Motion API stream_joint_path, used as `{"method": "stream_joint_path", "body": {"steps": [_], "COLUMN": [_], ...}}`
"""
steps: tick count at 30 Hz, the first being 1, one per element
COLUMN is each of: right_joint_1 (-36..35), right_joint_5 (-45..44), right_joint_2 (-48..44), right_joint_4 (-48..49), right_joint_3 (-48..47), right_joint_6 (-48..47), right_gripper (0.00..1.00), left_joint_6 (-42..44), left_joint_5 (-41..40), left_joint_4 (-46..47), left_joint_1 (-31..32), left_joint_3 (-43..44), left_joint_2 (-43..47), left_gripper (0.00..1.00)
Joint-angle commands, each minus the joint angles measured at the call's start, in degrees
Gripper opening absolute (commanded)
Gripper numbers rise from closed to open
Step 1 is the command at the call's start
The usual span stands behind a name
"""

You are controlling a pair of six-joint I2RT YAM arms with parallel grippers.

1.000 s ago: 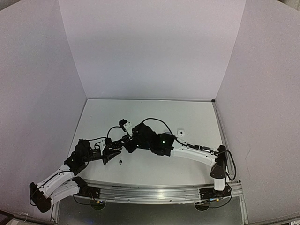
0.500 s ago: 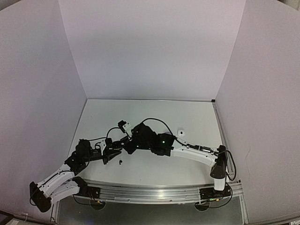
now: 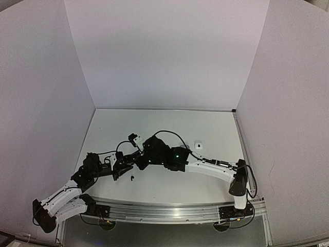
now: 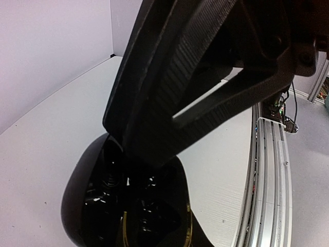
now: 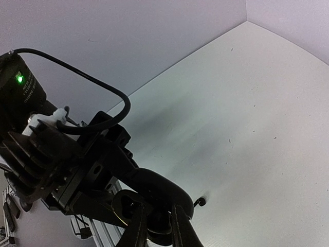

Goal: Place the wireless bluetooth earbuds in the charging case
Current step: Adjust the right earbud in the right side groove of the charging case.

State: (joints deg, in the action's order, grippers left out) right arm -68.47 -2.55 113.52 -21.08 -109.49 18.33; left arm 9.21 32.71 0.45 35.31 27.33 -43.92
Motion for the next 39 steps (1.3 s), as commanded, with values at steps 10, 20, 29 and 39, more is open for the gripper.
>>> {"method": "stream_joint_path", "body": {"steps": [10, 20, 29, 39], "right_joint_1": [-0.5, -1.0, -1.1, -1.0], "right_joint_5": [0.2, 1.9, 2.1, 2.1], "right_joint_2": [1.8, 2.6, 3.1, 1.6], "right_joint_4": [-1.9, -2.1, -2.1, -0.8], "right_joint_3": [1.1, 2.1, 1.5, -10.5], "right_joint_6": [-0.2, -0.6, -0.6, -3.3], "right_gripper": [0.00, 0.00, 0.00, 0.21], "left_joint_6": [0.8, -0.6, -1.6, -6.5], "left_joint_5": [-1.1, -2.4, -1.7, -6.9], "left_joint_4": [3.7, 7.8, 8.7, 7.0], "left_joint_1": [0.3, 0.3, 0.3, 0.2], "left_joint_3": [0.8, 0.1, -0.2, -2.2], "left_joint_2": [0.5, 2.0, 2.8, 1.1], "left_gripper": [0.00, 0.00, 0.00, 0.00]}}
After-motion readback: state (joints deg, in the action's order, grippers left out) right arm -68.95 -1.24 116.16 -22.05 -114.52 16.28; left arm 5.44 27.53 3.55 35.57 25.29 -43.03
